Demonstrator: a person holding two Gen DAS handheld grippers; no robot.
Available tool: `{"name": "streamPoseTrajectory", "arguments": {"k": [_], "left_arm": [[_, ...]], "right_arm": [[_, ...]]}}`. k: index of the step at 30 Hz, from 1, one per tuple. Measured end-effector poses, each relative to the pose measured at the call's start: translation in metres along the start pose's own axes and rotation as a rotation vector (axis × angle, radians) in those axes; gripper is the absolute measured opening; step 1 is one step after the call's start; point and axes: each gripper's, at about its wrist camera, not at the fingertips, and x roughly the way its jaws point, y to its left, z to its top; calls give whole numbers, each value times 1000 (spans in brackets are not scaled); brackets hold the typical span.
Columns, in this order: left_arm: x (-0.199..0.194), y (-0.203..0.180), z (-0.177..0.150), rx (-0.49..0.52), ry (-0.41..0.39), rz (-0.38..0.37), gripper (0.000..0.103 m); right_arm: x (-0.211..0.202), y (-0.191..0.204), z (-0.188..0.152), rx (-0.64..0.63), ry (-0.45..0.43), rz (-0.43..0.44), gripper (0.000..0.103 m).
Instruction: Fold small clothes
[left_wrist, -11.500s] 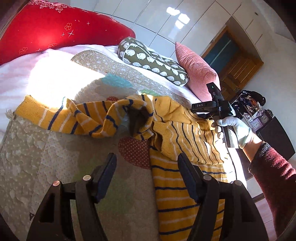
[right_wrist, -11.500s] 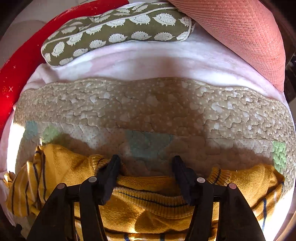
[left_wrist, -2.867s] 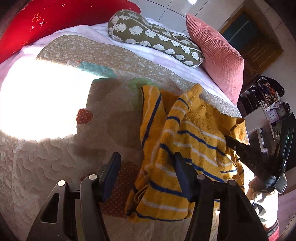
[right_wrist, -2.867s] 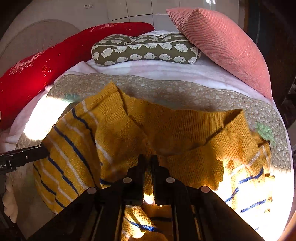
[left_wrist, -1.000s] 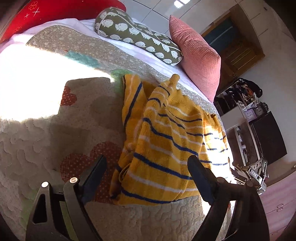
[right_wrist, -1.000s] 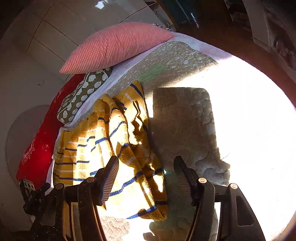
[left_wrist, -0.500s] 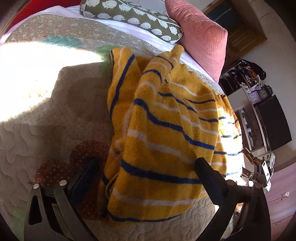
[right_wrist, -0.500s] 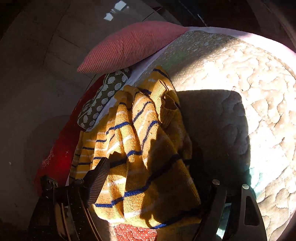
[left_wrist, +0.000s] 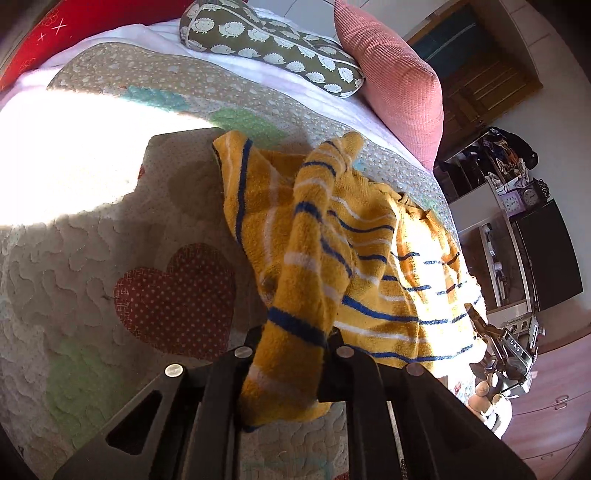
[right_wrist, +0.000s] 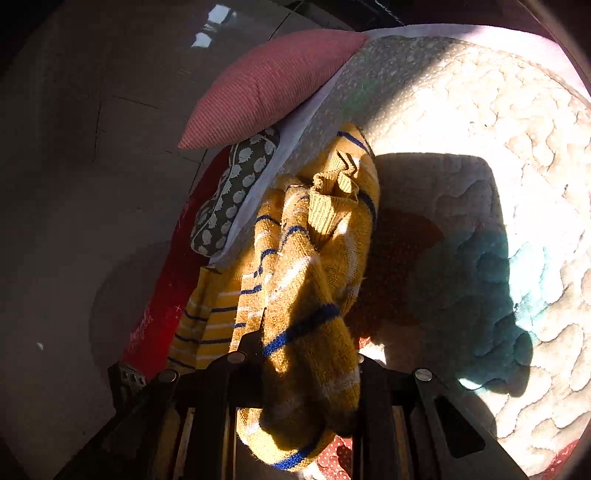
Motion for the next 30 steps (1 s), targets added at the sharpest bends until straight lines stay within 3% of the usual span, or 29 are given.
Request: {"name": "streamPoseTrajectory", "arguments": {"k": [4, 7, 10, 12, 16, 18, 21, 23, 25, 28, 29, 30], "left_arm": [[-22, 14, -37, -25, -1, -15, 12], [-33, 27, -72, -44, 2, -11, 15], [-39, 42, -94, -70, -3, 7, 19], [-51, 48, -102, -86, -24, 10, 21], [-89, 52, -117, -75, -139, 114, 38], [-106, 53, -130, -88, -183, 141, 43], [-123, 50, -149, -76, -224, 181, 47], [-130, 43, -158, -44, -235, 210, 50], [-139, 41, -167, -22, -240, 222, 52], [-152, 48, -175, -34, -261, 233, 54], [-156, 53, -178, -46, -268, 238, 55], [-160, 59, -181, -60, -273, 242, 57]], "right_arm": [[-25, 3, -37, 4, 30, 48, 21], [-43, -4, -73, -20, 46, 20, 23], [-54, -14, -101, -108, 33, -157, 33], [-67, -12, -112, -145, 4, -193, 38], [-106, 14, -108, -230, -133, -344, 39], [-115, 40, -98, -300, -169, -381, 41], [-96, 81, -82, -406, -135, -350, 41], [-59, 100, -68, -445, -66, -299, 41], [-17, 99, -52, -411, 17, -276, 41], [35, 65, -28, -271, 126, -241, 40], [43, 51, -19, -244, 124, -300, 32], [44, 37, -9, -214, 104, -375, 8]]}}
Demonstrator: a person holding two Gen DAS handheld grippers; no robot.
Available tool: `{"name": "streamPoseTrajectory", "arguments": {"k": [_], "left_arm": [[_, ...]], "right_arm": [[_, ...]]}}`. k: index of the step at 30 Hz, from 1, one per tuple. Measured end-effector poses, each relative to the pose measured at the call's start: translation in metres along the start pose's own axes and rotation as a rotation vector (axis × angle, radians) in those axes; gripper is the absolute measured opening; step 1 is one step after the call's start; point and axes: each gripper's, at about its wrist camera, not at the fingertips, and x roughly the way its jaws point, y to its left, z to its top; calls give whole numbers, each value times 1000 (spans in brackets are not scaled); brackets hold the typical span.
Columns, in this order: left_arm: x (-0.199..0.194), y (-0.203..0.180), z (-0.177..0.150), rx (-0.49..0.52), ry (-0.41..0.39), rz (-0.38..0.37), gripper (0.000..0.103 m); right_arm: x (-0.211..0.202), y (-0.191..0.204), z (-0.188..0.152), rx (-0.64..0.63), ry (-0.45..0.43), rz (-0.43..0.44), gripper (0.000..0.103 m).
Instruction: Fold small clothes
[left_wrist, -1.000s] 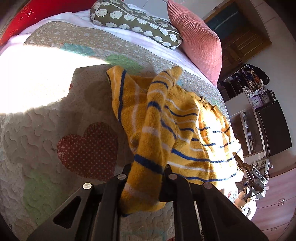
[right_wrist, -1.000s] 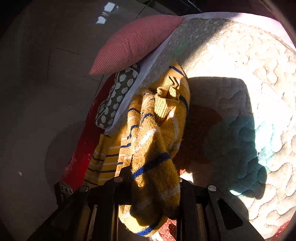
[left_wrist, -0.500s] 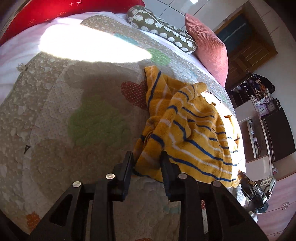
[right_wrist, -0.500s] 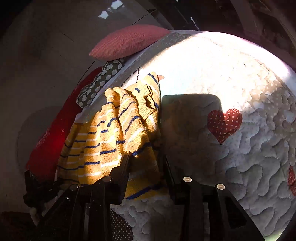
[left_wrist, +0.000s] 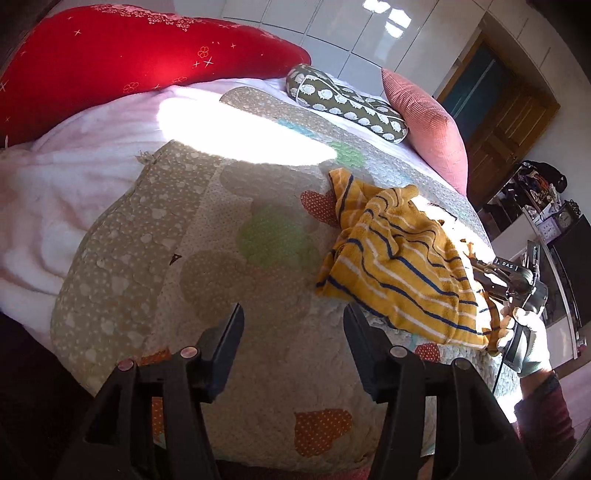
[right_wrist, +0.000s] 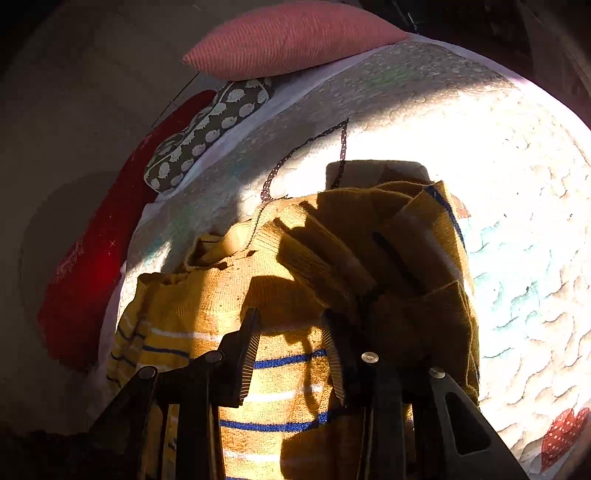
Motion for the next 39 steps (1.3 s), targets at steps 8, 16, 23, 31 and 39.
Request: {"name": "streamPoseTrajectory", "arguments": {"k": [8, 16, 23, 31, 39], "left_arm": [[-8, 31, 3, -36, -23, 26, 57], [-23, 35, -4, 42, -86, 146, 64], [-19, 47, -8, 59, -81, 243, 66], [-20, 30, -12, 92, -76, 237, 66], [-24, -18, -18, 207, -90, 237, 67]], "right_arm": [[-36, 93, -6, -146, -82, -18, 10], [85, 216, -40, -327, 131, -6, 10], [165, 272, -61, -407, 186, -94, 11], [79, 262, -53, -431, 55, 37, 17], [-68, 161, -90, -383, -305, -4, 101]]}}
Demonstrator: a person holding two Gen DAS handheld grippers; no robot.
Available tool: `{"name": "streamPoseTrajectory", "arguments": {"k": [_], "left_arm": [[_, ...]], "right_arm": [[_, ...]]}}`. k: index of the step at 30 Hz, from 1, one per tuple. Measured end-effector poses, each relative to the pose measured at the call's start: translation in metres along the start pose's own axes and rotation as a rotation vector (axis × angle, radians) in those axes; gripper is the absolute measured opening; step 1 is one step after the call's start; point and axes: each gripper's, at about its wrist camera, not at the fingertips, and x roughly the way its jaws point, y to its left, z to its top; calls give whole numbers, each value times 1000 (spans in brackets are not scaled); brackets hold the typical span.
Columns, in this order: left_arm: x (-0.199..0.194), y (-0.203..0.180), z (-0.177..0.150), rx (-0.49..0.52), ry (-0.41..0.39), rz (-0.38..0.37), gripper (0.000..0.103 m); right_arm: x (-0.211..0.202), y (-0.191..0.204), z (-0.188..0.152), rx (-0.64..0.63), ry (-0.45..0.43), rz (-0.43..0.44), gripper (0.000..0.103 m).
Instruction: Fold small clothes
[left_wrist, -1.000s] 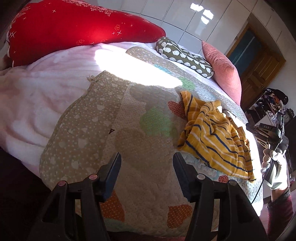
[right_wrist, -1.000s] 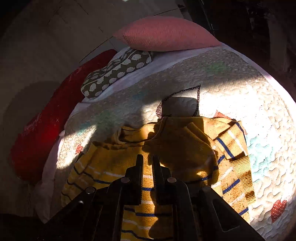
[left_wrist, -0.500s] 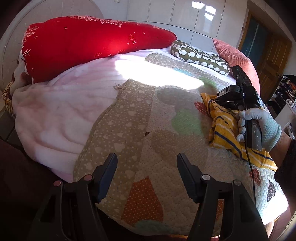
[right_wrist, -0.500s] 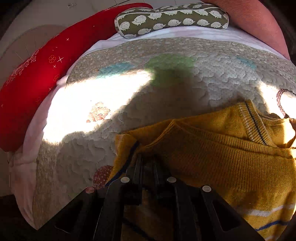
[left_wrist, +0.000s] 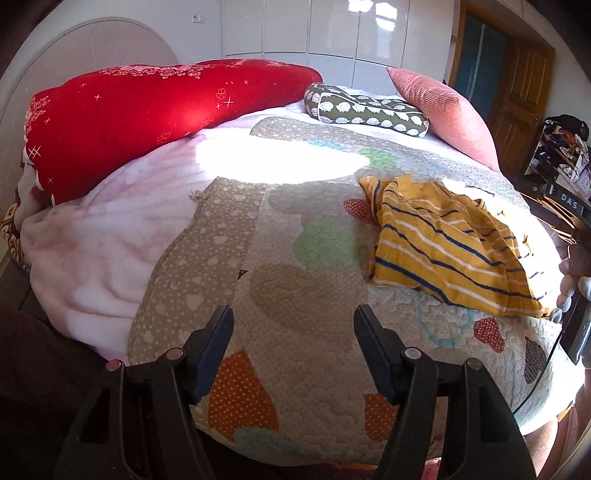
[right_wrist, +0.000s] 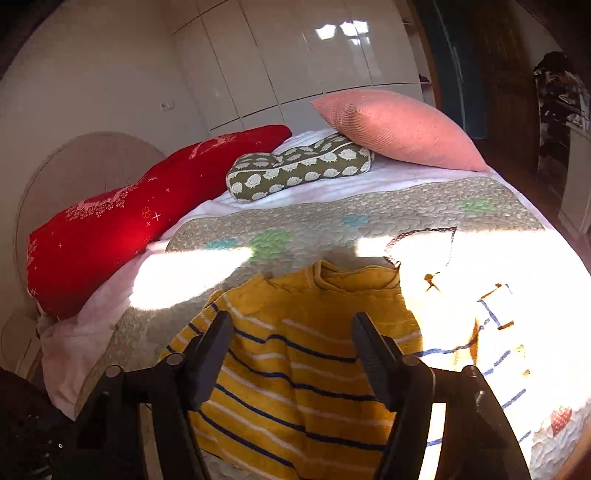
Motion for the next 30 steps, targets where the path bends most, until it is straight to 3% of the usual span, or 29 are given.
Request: {"name": "streamPoseTrajectory", "arguments": {"k": [1, 2, 3, 5, 7, 10, 14, 18, 23, 27, 30], "left_arm": [[-2, -8, 1, 16, 0, -8, 67], [-4, -17, 2, 31, -1, -16, 67], [-7, -25, 3, 48, -4, -23, 67], [-12, -44, 4, 89, -15, -27, 68], [-16, -62, 6, 135, -27, -25, 73], [-16, -92, 11, 200, -31, -34, 74], [-3, -136, 29, 253, 11, -149, 74], [23, -193, 55, 316, 77, -259, 74], [71, -273, 92, 412, 165, -335, 74], [119, -332, 117, 402, 293, -427, 74], [153, -375, 129, 379, 363, -460, 74]], "right_arm": [[-11, -28, -5, 84, -12, 4, 102], [-15, -56, -10, 179, 33, 24, 100], [-15, -81, -16, 259, 98, 37, 87], [-34, -117, -30, 315, 103, -1, 71], [-59, -135, -41, 296, 55, -57, 71], [-86, -162, -58, 330, 9, -60, 71], [-100, -196, -79, 419, 5, -38, 71], [-96, -203, -92, 485, 19, 43, 71], [-76, -196, -98, 473, 60, 86, 72], [-57, -192, -108, 492, 102, 120, 73], [-51, -182, -112, 445, 96, 97, 77]]}}
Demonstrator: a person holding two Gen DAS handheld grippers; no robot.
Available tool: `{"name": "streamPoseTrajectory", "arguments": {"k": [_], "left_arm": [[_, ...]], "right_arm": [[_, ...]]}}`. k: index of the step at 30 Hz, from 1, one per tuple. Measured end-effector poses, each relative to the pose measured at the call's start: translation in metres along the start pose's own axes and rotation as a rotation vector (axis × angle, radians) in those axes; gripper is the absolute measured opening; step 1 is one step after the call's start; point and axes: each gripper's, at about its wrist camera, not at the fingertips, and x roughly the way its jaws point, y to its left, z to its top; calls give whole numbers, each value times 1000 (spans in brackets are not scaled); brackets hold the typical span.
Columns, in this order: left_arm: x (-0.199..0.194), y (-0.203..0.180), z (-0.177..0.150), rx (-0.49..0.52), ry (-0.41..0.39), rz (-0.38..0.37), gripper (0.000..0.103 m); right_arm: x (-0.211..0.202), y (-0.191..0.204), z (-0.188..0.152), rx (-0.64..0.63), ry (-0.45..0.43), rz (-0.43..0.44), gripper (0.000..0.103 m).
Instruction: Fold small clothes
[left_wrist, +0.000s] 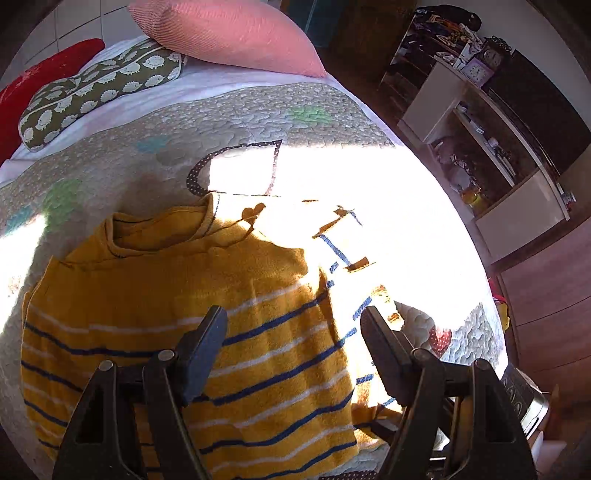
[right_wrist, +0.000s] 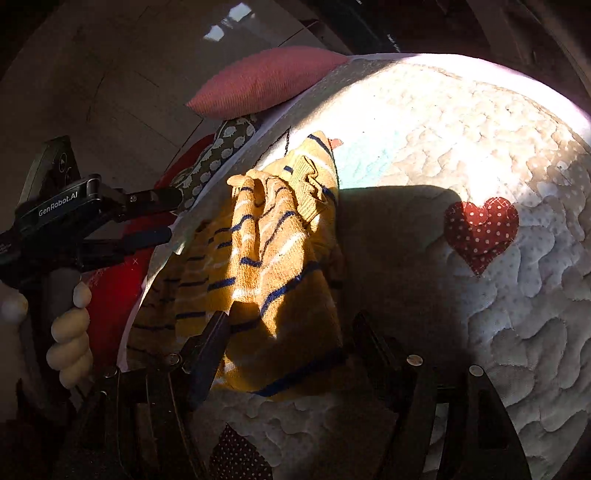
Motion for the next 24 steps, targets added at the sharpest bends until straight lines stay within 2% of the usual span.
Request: {"name": "streamPoseTrajectory", "arguments": {"k": [3, 8, 13, 16, 17, 18, 19, 20, 22, 24], "left_arm": [[38, -20, 27, 15, 64, 21, 74], [87, -52, 51, 64, 116, 69, 75], [120, -73, 58, 108, 176, 76, 79], [136, -87, 51, 188, 212, 158, 82], [136, -90, 49, 214, 201, 173, 74], [132, -93, 47, 232, 185, 183, 63], [127, -93, 47, 246, 167, 198, 33], [121, -90, 47, 241, 162, 203, 12], [104, -73, 50, 181, 153, 125, 11], [79, -54, 51, 131, 112, 70, 11]], "right_arm": [[3, 7, -5, -47, -16, -21, 81], [4, 9, -10, -55, -35, -19, 81], [1, 7, -9, -32, -51, -5, 81], [6, 9, -5, -36, -53, -2, 81], [10, 11, -1, -46, -51, -1, 72], [13, 12, 0, -55, -49, 4, 43], [17, 11, 1, -49, -29, 27, 30], [21, 9, 2, -29, -2, 53, 27], [21, 10, 3, -25, -4, 56, 25], [16, 24, 6, -77, -18, 38, 23]]}}
